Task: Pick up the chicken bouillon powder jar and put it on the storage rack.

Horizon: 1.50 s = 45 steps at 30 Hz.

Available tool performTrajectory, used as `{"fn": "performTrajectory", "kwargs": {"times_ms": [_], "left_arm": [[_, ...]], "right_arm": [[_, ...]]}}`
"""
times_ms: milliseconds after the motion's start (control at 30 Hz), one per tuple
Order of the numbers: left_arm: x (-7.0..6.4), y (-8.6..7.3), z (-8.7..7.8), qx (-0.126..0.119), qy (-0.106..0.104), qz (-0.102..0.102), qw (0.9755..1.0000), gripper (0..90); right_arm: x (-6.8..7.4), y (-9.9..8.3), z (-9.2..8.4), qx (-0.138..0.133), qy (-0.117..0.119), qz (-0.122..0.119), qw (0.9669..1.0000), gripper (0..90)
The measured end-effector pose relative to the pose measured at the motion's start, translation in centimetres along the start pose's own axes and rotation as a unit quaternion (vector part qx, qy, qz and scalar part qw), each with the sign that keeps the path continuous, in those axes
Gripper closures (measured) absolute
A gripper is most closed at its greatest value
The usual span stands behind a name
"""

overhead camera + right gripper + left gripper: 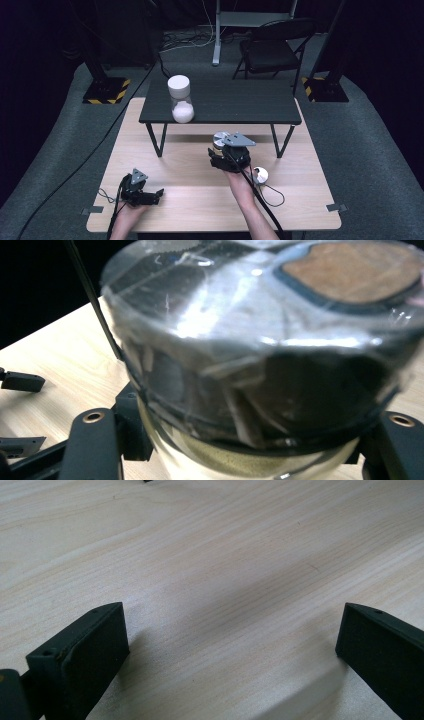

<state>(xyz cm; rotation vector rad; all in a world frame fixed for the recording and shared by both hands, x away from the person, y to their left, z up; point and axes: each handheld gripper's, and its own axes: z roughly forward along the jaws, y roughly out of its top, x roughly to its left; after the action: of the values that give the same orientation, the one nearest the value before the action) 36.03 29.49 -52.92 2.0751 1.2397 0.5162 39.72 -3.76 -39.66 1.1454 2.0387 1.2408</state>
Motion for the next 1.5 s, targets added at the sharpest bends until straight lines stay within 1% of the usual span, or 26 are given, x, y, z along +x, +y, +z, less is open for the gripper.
{"fn": "performTrajectory", "kwargs": {"times_ms": [233, 333, 833, 1133, 1333, 1500], "left_arm": [[0.0, 0.0, 0.0, 0.0, 0.001, -0.001, 1.0, 0.2], [0.0, 0.0, 0.0, 0.0, 0.001, -0.001, 1.0, 0.2], [0.0, 0.0, 0.0, 0.0, 0.001, -0.001, 1.0, 0.2], [0.0, 0.0, 0.0, 0.0, 0.0, 0.0, 1.0, 0.2], [0.0, 0.0, 0.0, 0.0, 0.0, -0.001, 1.0, 0.2], [0.0, 0.0, 0.0, 0.0, 0.0, -0.001, 1.0, 0.2]], "right_arm": [[-0.3, 0.7, -0.3, -0.002, 0.003, 0.003, 1.0, 30.7], [-0.5, 1.0, -0.4, -0.002, 0.008, 0.009, 0.9999, 30.7], [-0.4, 2.7, -0.7, -0.006, 0.012, 0.002, 0.9999, 30.7], [-0.5, 3.6, -0.8, -0.008, 0.017, 0.006, 0.9998, 30.7], [-0.6, 4.3, -0.9, -0.011, 0.015, 0.003, 0.9998, 30.7], [-0.6, 4.8, -0.9, -0.009, 0.016, 0.002, 0.9998, 30.7]]}}
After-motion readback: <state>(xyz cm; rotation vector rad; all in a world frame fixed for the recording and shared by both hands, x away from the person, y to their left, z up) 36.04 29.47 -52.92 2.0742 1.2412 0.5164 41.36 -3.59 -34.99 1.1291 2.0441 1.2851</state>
